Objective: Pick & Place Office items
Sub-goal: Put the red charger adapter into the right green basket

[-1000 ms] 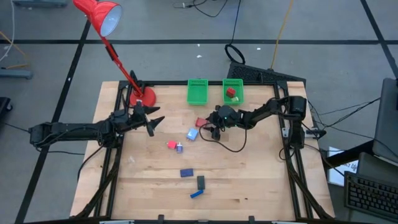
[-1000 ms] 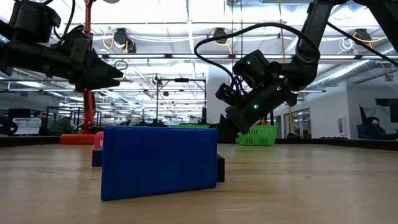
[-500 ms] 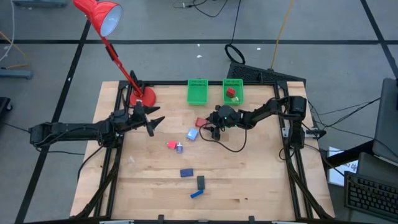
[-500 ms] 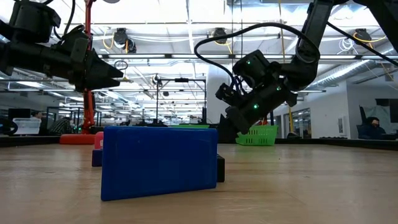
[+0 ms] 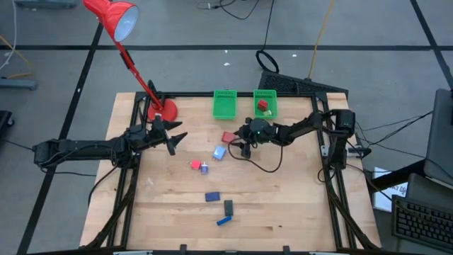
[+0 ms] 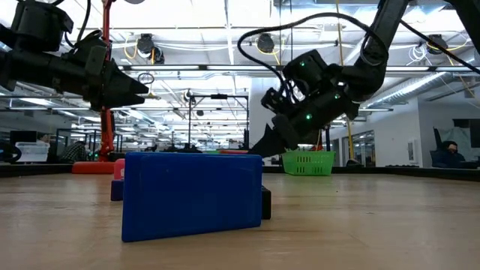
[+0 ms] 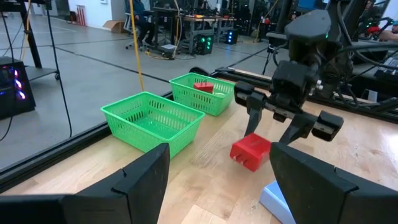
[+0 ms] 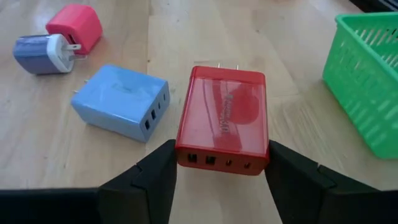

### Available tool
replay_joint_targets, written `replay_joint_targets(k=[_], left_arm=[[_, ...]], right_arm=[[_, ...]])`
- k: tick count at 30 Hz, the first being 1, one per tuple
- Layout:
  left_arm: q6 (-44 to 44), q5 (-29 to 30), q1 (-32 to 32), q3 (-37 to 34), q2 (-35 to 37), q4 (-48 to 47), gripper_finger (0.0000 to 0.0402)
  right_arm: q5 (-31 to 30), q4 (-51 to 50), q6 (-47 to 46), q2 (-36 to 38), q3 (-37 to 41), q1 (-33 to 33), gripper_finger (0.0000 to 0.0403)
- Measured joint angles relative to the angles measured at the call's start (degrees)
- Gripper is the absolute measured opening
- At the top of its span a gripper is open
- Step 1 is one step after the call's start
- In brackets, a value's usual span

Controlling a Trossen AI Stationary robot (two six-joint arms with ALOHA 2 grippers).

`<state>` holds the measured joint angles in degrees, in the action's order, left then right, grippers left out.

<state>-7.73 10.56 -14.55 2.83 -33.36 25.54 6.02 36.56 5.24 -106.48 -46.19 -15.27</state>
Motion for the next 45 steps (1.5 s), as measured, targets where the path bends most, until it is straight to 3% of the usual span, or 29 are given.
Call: replay_joint_targets(k=[15,29,37,45], left_arm=[[0.0,0.0,0.0,0.0,0.0,0.0,0.0288],[0.0,0.0,0.0,0.0,0.0,0.0,0.0284],[0.0,0.0,0.0,0.0,0.0,0.0,0.0296],[0.0,0.0,0.0,0.0,0.0,0.0,0.0281]], right_arm=[[-0.7,-5.9,-1.6,7.4,0.0,0.0,0.0200],[-14.4,-14.7,-1.5,15.8,0.0,-0.5,0.0201],[-16.4,-17.5,-4.6,18.2,0.0,-4.6,0.0201],[-16.3,-17.5,-6.8,18.1,1.7,-10.6,0.0201]])
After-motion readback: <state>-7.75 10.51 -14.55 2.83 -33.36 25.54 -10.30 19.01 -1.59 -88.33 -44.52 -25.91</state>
